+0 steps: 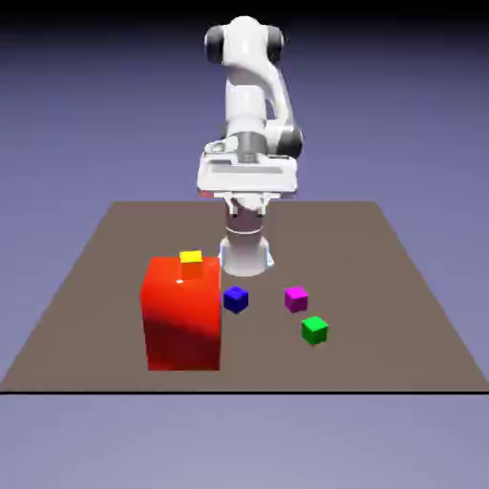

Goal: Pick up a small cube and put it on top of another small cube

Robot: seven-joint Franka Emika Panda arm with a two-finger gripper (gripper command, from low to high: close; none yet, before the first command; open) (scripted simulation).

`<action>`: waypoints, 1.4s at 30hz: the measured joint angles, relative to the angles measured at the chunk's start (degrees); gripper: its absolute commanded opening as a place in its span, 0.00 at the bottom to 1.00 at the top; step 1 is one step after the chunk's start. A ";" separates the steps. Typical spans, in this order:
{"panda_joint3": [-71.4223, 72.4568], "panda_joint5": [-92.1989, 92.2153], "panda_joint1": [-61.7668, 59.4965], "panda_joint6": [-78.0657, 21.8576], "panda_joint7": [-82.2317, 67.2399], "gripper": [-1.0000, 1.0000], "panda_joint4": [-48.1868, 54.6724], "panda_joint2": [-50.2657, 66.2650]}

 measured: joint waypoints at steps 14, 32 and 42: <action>22.00 -1.62 -5.52 -33.49 8.25 0.50 7.95 29.07; 30.83 -4.37 -6.93 -45.79 13.62 0.00 10.64 46.13; 23.92 -18.02 -2.60 -46.62 -8.99 0.00 -0.51 27.18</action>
